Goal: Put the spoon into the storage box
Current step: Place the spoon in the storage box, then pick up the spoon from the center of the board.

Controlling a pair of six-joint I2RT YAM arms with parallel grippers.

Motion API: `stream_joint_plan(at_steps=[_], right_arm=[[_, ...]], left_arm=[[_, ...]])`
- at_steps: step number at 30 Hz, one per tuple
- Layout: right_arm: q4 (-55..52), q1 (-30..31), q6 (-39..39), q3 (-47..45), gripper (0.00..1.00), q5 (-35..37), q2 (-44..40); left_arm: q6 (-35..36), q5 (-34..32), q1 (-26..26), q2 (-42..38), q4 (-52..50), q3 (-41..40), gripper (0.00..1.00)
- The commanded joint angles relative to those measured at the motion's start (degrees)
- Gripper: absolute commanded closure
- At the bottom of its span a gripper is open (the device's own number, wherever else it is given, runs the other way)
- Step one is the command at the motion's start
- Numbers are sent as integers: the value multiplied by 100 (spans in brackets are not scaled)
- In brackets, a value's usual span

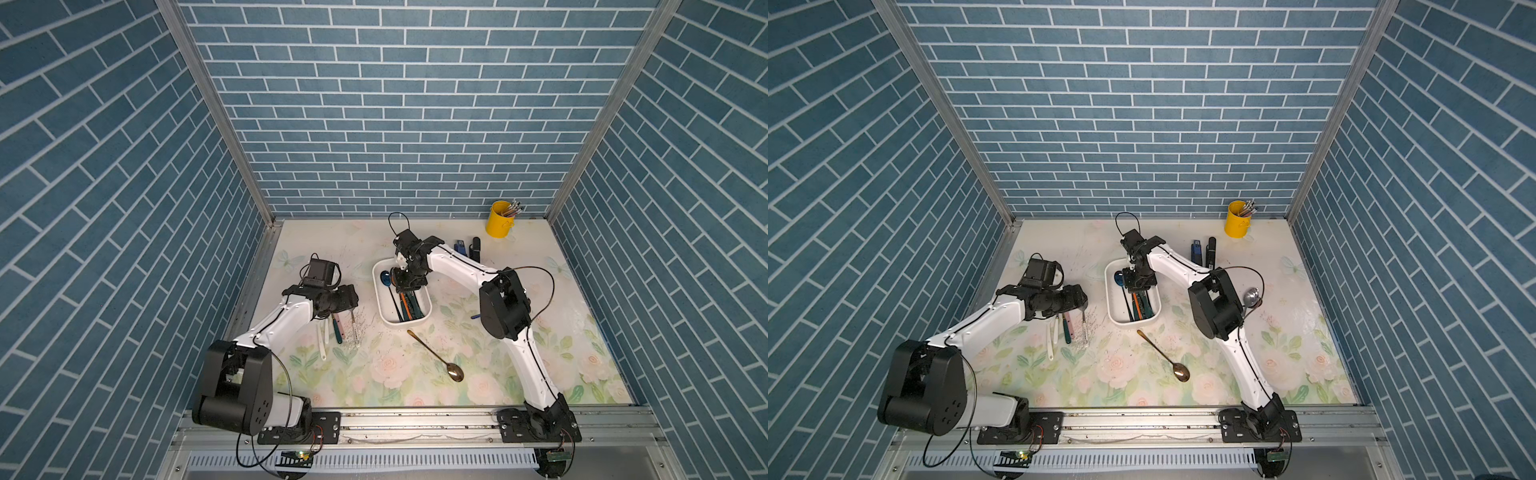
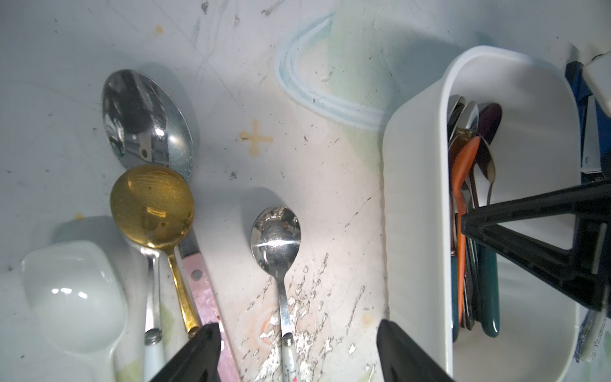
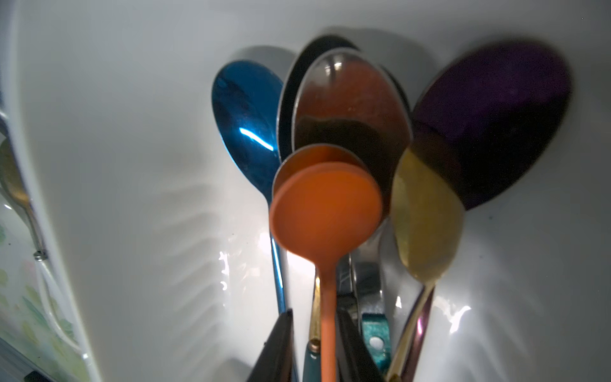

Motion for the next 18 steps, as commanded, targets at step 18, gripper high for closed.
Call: stream_joint_plan(at_steps=[18], right_arm=[[-125, -1872, 175, -2806, 64, 1323, -3284]], left_arm=[[637, -748, -1166, 373, -255, 1129, 20]])
